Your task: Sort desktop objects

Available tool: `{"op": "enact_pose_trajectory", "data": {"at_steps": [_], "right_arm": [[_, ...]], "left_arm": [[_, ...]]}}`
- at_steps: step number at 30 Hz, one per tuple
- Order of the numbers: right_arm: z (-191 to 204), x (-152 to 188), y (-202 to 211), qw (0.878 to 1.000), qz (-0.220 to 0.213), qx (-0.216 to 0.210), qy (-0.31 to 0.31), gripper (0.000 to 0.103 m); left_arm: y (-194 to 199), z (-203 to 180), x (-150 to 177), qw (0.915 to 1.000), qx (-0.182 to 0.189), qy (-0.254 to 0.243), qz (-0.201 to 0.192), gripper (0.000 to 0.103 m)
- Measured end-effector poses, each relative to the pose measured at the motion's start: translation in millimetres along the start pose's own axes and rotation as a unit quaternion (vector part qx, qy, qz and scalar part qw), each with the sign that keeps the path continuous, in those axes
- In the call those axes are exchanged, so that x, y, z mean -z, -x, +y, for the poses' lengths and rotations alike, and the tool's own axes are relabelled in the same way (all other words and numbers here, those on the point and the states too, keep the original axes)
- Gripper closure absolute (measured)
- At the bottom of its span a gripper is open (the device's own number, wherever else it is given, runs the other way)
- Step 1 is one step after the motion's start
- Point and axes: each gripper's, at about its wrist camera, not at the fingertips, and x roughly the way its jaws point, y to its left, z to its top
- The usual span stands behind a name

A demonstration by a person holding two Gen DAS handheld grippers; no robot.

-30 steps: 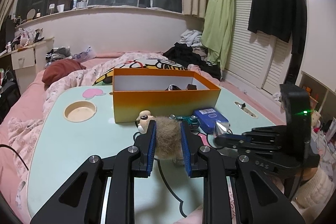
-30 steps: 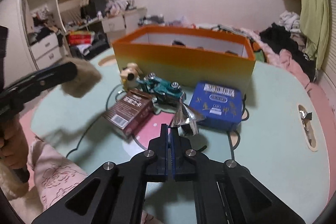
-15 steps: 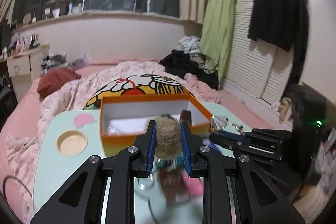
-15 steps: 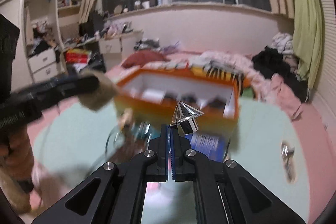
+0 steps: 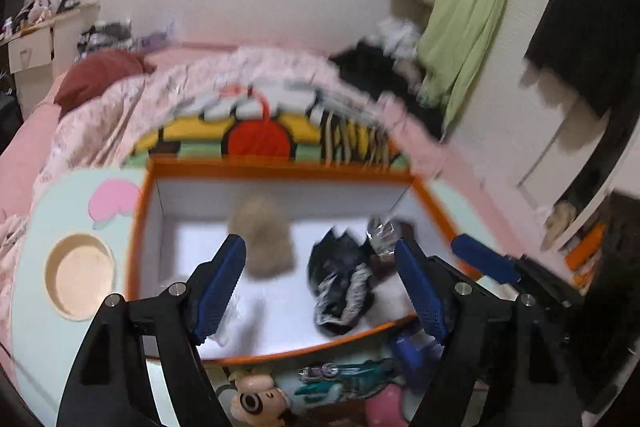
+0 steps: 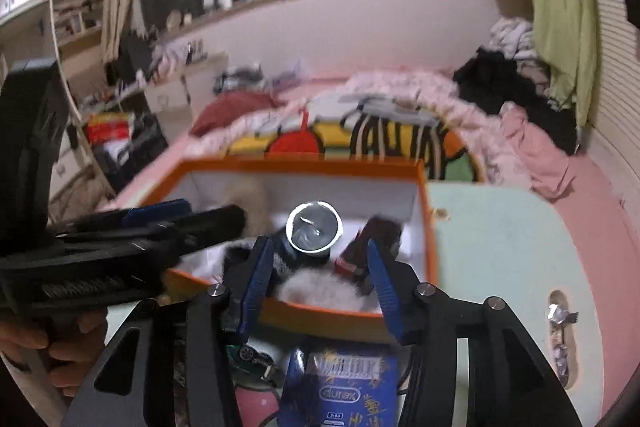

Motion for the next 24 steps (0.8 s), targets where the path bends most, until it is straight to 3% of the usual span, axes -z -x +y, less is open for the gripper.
{"op": "enact_pose_trajectory", "data": {"at_steps": [3, 5, 7, 10, 14, 16, 17, 24], "right_arm": [[1.3, 3.6, 21.4, 1.000, -0.014, -0.016, -0.014, 0.052], [4.5, 15.4, 36.4, 0.999, -0.009, -0.026, -0.021, 0.040], [8.7, 34.9, 50.1, 1.000, 0.007, -0.022, -0.019, 0.029], [12.4, 66.7, 59.4, 0.999, 0.045, 0.011, -0.002, 0.028], [8.6, 106.5, 45.5, 0.990, 0.119, 0.072, 0.004, 0.020], [10.0, 113.5, 44.5, 0.989, 0.115, 0.085, 0.018, 0.006], [9.7, 113.7, 44.6, 0.990, 0.119, 0.078, 0.015, 0.004], [13.1, 116.7, 45.9, 0.990, 0.119, 0.075, 0.019, 0.001]], "left_arm": [[37.4, -9.0, 6.1, 0.9987, 0.003, -0.017, -0.049, 0.026], [57.9, -14.3, 18.9, 0.9976, 0.004, -0.036, -0.060, 0.024], [74.7, -13.8, 40.0, 0.9970, 0.003, -0.053, -0.056, 0.022], [87.3, -15.5, 75.8, 0.9960, -0.008, -0.081, -0.036, 0.022], [78.2, -15.3, 127.3, 0.9909, -0.071, -0.114, -0.004, 0.022], [58.6, -10.9, 143.6, 0.9875, -0.095, -0.122, 0.030, 0.021], [52.6, -13.7, 151.1, 0.9847, -0.104, -0.139, -0.003, 0.015], [31.1, -11.0, 154.5, 0.9863, -0.105, -0.127, -0.002, 0.014]]}}
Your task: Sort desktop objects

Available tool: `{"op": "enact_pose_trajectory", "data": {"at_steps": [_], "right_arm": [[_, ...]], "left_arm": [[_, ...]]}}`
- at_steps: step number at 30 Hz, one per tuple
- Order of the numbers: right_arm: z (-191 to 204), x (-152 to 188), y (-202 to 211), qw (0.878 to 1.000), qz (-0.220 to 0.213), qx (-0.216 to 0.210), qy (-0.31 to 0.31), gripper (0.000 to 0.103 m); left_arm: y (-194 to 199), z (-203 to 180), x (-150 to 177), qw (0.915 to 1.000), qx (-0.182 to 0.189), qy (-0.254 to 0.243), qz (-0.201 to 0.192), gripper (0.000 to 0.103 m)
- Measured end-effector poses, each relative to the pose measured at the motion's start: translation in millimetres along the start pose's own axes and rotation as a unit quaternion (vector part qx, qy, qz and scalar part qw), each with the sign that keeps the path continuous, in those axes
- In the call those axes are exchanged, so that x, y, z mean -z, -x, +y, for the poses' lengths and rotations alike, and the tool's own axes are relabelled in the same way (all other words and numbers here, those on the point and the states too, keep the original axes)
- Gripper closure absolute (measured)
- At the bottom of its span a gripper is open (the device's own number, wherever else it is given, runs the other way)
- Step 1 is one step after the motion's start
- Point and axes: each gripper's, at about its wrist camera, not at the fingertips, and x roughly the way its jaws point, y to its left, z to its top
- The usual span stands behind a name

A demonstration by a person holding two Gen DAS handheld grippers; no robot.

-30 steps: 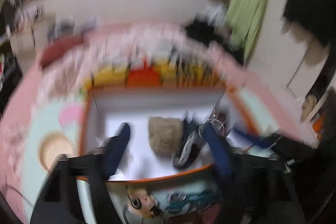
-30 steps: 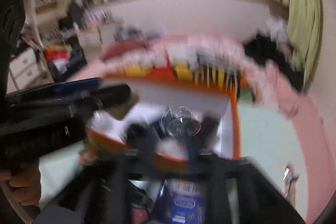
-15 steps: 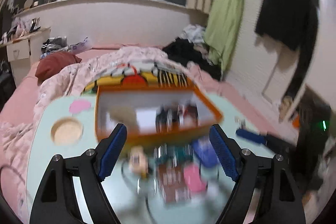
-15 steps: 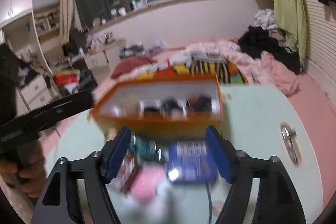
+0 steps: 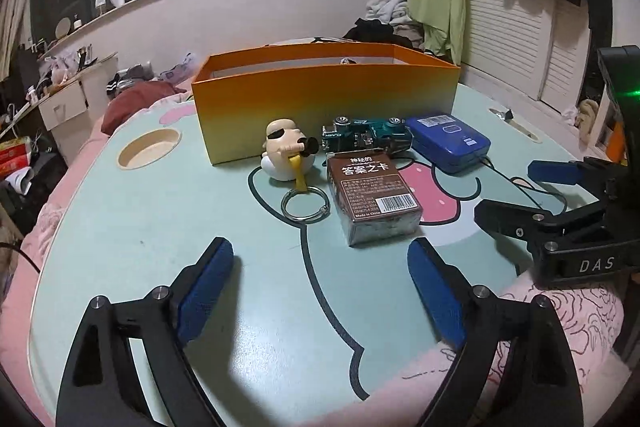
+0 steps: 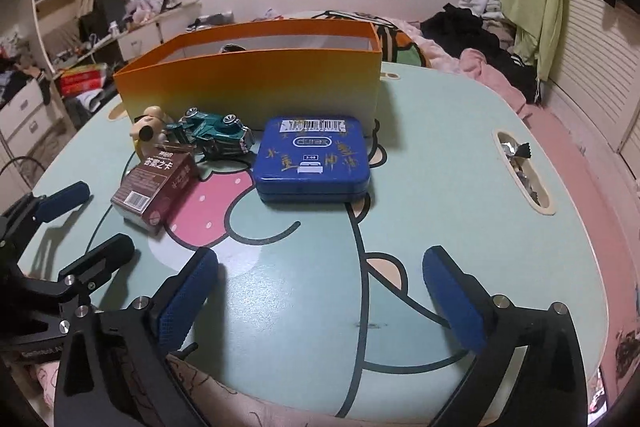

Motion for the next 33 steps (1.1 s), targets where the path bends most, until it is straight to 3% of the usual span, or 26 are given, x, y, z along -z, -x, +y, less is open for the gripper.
{"op": "enact_pose_trajectory", "data": {"at_steps": [12, 16, 19, 20, 21, 23, 26, 30, 33], "right_arm": [[-4.1, -2.1, -6.6, 1.000, -0.001, -0.004, -0.001, 0.000], [-3.6, -1.7, -7.3, 1.000, -0.003, -0.005, 0.000, 0.000], [-3.3, -1.6, -7.5, 1.000, -0.003, -0.006, 0.000, 0.000], [-3.2, -1.5, -7.5, 1.000, -0.003, -0.006, 0.000, 0.000], [-2.9, -1.6, -7.6, 1.000, -0.003, -0.006, 0.000, 0.000], [-3.7, -1.3, -7.6, 1.000, -0.004, -0.008, -0.001, 0.000], [-6.0, -1.4, -5.7, 1.000, -0.011, -0.017, -0.008, 0.000], [-20.9, -2.9, -1.5, 0.998, -0.024, -0.051, -0.039, 0.001], [-29.3, -16.2, -0.4, 0.996, -0.030, -0.044, -0.066, 0.002]], "left_arm": [[0.1, -3.6, 0.6, 1.0000, 0.004, 0.001, 0.000, 0.014], [25.4, -3.7, -22.4, 0.9987, 0.045, 0.024, -0.008, 0.014], [22.0, -15.7, -41.1, 0.9993, 0.037, 0.002, -0.004, 0.015], [14.9, -21.3, -45.2, 0.9994, 0.031, -0.010, 0.009, 0.024], [8.0, -24.0, -45.9, 0.9992, 0.029, -0.014, 0.022, 0.042], [-8.0, -24.1, -41.2, 0.9977, 0.035, -0.007, 0.058, 0.061], [0.2, -24.3, -31.4, 0.9970, 0.063, -0.015, 0.042, 0.061], [33.4, -17.4, -14.4, 0.9953, 0.086, -0.010, -0.044, 0.061], [51.3, -11.8, -5.5, 0.9922, 0.093, 0.001, -0.082, 0.061]]}}
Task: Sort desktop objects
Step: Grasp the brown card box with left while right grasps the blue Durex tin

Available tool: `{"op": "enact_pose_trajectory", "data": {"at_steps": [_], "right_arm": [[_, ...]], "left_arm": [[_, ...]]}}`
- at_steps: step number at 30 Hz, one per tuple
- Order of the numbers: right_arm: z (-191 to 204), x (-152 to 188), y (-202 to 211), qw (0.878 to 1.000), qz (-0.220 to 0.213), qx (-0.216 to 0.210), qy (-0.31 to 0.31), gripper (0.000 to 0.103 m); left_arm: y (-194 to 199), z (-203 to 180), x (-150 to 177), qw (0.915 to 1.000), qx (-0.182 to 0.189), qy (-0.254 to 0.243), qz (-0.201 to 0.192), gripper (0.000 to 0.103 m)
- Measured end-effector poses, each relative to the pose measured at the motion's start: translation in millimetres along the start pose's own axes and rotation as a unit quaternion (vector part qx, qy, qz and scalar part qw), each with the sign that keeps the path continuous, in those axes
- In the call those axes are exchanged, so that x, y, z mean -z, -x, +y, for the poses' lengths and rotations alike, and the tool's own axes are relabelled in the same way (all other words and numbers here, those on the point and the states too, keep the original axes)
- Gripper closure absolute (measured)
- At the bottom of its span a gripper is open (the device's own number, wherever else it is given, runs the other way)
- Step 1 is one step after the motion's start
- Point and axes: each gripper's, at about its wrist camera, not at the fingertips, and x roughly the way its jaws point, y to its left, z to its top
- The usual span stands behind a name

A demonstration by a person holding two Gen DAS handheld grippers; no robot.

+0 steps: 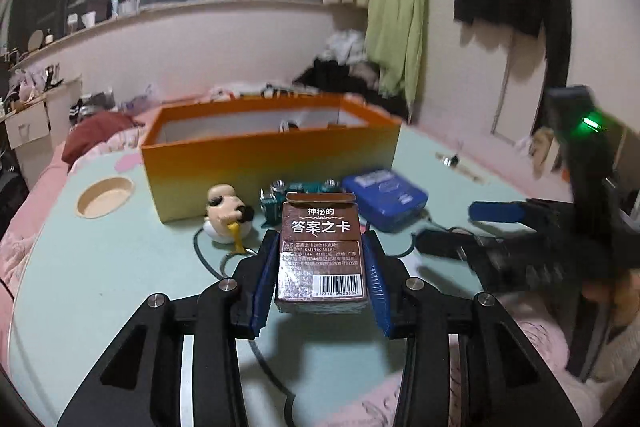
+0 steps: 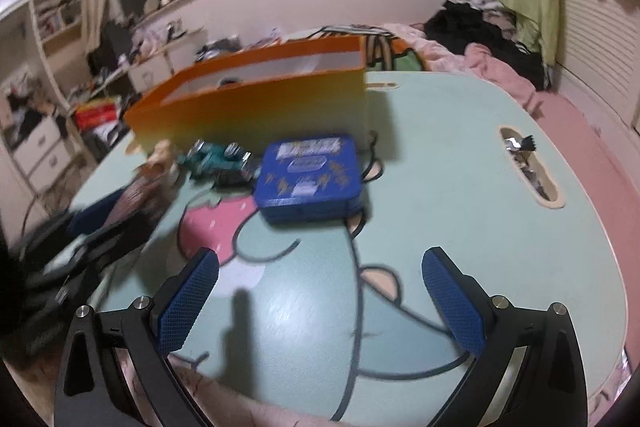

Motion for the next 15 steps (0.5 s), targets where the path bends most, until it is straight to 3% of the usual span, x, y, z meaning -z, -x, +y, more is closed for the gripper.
{"op": "enact_pose_trajectory", "data": {"at_steps": [3, 6, 9, 10, 15], "right_arm": [[5.6, -21.5, -3.0, 0.999, -0.014, 0.029, 0.017, 0.003], [18.6, -36.4, -21.4, 0.997, 0.009, 0.051, 0.063, 0.004], [19.7, -44.5, -49.4, 0.994, 0.056, 0.053, 0.073, 0.022], [15.0, -43.5, -57.9, 0.993, 0.079, 0.050, 0.070, 0.038], [10.4, -30.1, -56.5, 0.995, 0.059, 0.020, 0.075, 0.037]], "left_arm": [[5.3, 7.1, -3.0, 0.9996, -0.004, 0.022, -0.015, 0.061], [5.6, 11.5, -1.6, 0.9992, -0.002, 0.037, -0.013, 0.061], [4.6, 9.2, -4.3, 0.9994, -0.004, 0.032, -0.013, 0.061], [2.8, 8.1, -5.3, 0.9994, -0.004, 0.031, -0.014, 0.061], [0.2, 8.5, -8.9, 0.9993, -0.002, 0.033, -0.015, 0.061]]}}
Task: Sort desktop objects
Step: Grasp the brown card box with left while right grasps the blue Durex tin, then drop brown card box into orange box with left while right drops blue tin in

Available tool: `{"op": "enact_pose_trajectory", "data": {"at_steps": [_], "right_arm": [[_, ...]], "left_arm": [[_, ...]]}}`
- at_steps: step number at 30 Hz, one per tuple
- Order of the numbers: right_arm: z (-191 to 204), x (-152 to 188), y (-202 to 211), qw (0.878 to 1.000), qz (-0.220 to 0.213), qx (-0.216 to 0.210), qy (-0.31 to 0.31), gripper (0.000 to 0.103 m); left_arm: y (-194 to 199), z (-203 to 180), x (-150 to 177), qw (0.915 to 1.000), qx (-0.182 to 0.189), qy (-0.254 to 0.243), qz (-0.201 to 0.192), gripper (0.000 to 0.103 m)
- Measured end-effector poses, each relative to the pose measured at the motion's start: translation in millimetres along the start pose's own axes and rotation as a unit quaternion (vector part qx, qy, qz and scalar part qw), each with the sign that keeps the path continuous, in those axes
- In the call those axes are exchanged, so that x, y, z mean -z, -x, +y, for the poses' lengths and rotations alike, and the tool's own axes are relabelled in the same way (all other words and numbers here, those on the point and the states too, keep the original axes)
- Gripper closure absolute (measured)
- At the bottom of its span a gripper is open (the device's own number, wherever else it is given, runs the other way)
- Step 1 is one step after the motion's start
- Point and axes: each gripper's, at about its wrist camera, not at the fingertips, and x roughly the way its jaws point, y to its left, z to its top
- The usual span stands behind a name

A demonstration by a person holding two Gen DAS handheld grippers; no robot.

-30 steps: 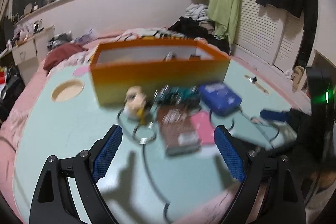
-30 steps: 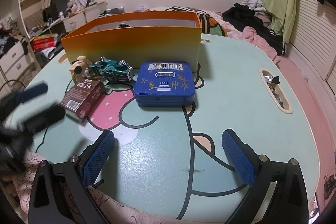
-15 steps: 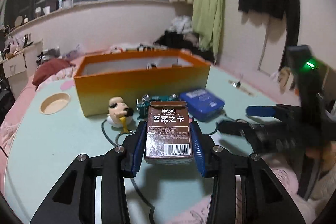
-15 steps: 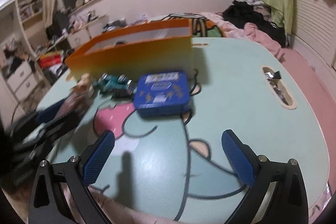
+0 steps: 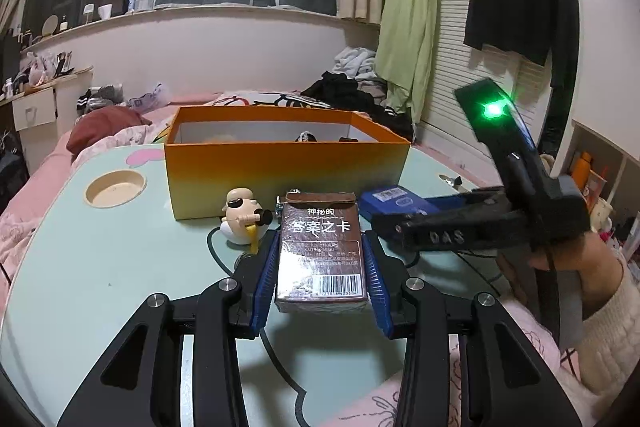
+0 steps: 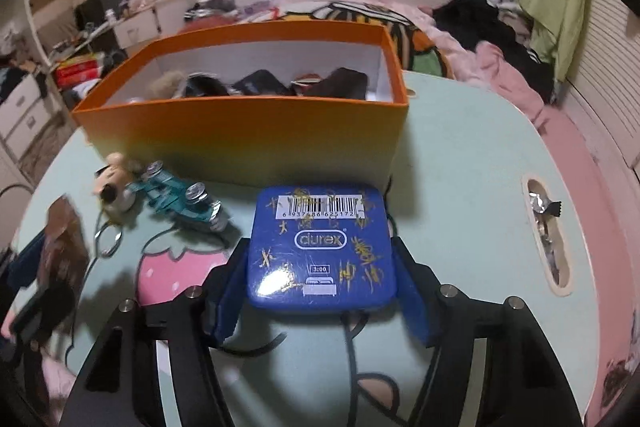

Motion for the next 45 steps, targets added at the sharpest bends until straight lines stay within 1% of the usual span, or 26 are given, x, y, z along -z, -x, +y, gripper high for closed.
{"op": "enact_pose_trajectory", "data": {"at_steps": [3, 6, 8, 10, 13, 15, 18, 20, 22, 23, 25, 26, 27, 28, 29, 32, 33, 35, 37, 38, 39, 41, 42, 43, 44, 45], "right_arm": [[-9.6, 11.4, 13.8, 0.999, -0.033, -0.019, -0.025, 0.038], [-23.0, 17.2, 37.8, 0.994, -0.081, -0.046, -0.057, 0.037], [-31.2, 17.4, 53.6, 0.988, -0.103, -0.082, -0.080, 0.037], [-34.3, 8.0, 63.5, 0.984, -0.112, -0.110, -0.086, 0.037], [-29.9, -17.3, 76.5, 0.982, -0.139, -0.098, -0.079, 0.038], [-25.4, -40.7, 78.5, 0.981, -0.151, -0.094, -0.077, 0.037], [-19.8, -69.2, 69.5, 0.981, -0.151, -0.091, -0.078, 0.037], [-14.0, -83.5, 53.4, 0.984, -0.140, -0.084, -0.077, 0.037], [-9.8, -93.8, 27.0, 0.988, -0.112, -0.079, -0.076, 0.036], [-9.4, -96.4, 12.4, 0.990, -0.093, -0.075, -0.081, 0.035], [-14.7, -95.3, 0.2, 0.989, -0.079, -0.076, -0.098, 0.034], [-18.2, -92.1, 0.9, 0.987, -0.083, -0.086, -0.108, 0.034], [-21.4, -88.3, 4.9, 0.984, -0.092, -0.095, -0.117, 0.031], [-24.2, -84.0, 11.4, 0.982, -0.104, -0.099, -0.121, 0.026], [-24.0, -81.2, 18.2, 0.981, -0.115, -0.097, -0.121, 0.024], [-17.2, -63.9, 41.0, 0.983, -0.133, -0.078, -0.095, 0.024], [-14.1, -55.9, 47.0, 0.984, -0.133, -0.074, -0.088, 0.023], [-4.3, -34.5, 56.1, 0.989, -0.115, -0.060, -0.071, 0.020], [3.6, -17.0, 56.5, 0.993, -0.092, -0.049, -0.057, 0.019], [9.2, -3.9, 54.6, 0.996, -0.072, -0.038, -0.045, 0.019], [11.8, 3.8, 51.5, 0.997, -0.059, -0.030, -0.038, 0.019], [18.7, 22.1, 38.4, 0.999, -0.024, -0.012, -0.019, 0.019], [20.0, 28.2, 30.9, 1.000, -0.011, -0.004, -0.014, 0.019], [22.2, 36.3, 22.3, 1.000, 0.001, 0.010, -0.005, 0.017], [25.2, 40.2, 22.3, 1.000, -0.012, 0.024, 0.009, 0.014], [25.1, 42.2, 21.7, 1.000, -0.011, 0.014, 0.009, 0.007]], "left_arm": [[3.4, 0.2, -2.6, 1.0000, -0.004, -0.002, -0.005, 0.061], [10.9, 2.3, -9.2, 0.9998, -0.011, -0.002, -0.015, 0.061], [13.8, 5.5, -16.1, 0.9997, -0.008, 0.006, -0.021, 0.061], [16.3, 7.9, -26.7, 0.9994, -0.010, 0.013, -0.030, 0.061], [16.1, 13.1, -52.5, 0.9987, -0.017, 0.019, -0.044, 0.061], [6.8, 16.7, -75.1, 0.9992, -0.006, 0.017, -0.036, 0.061], [-15.2, 25.4, -109.1, 0.9990, -0.003, 0.037, -0.025, 0.061], [-38.1, 32.5, -126.7, 0.9986, -0.008, 0.052, -0.005, 0.061], [-64.8, 40.7, -132.3, 0.9973, -0.015, 0.067, 0.025, 0.047], [-79.4, 47.0, -133.2, 0.9956, -0.027, 0.077, 0.046, 0.033], [-91.6, 58.7, -127.3, 0.9930, -0.048, 0.094, 0.052, 0.032], [-91.4, 63.2, -124.4, 0.9922, -0.051, 0.102, 0.049, 0.032], [-88.2, 68.5, -120.9, 0.9916, -0.047, 0.112, 0.045, 0.032], [-83.6, 71.7, -117.4, 0.9911, -0.036, 0.121, 0.041, 0.032], [-76.5, 73.6, -113.7, 0.9911, -0.026, 0.125, 0.038, 0.032], [-52.5, 65.6, -104.7, 0.9939, -0.032, 0.102, 0.025, 0.032], [-44.9, 62.0, -100.5, 0.9948, -0.034, 0.093, 0.023, 0.030], [-29.0, 51.7, -86.7, 0.9962, -0.029, 0.075, 0.033, 0.024], [-20.2, 43.9, -70.9, 0.9967, -0.027, 0.056, 0.052, 0.023], [-16.4, 38.7, -58.7, 0.9967, -0.031, 0.040, 0.063, 0.023], [-16.4, 35.3, -45.2, 0.9953, -0.048, 0.027, 0.080, 0.023], [-23.7, 35.5, -25.8, 0.9907, -0.072, 0.024, 0.113, 0.023], [-33.5, 36.3, -13.2, 0.9862, -0.078, 0.024, 0.144, 0.023], [-39.9, 36.0, -7.3, 0.9836, -0.082, 0.022, 0.159, 0.021], [-39.4, 28.6, -3.3, 0.9841, -0.111, -0.010, 0.139, 0.021], [-40.6, 26.1, -2.8, 0.9822, -0.118, -0.014, 0.145, 0.021]]}}
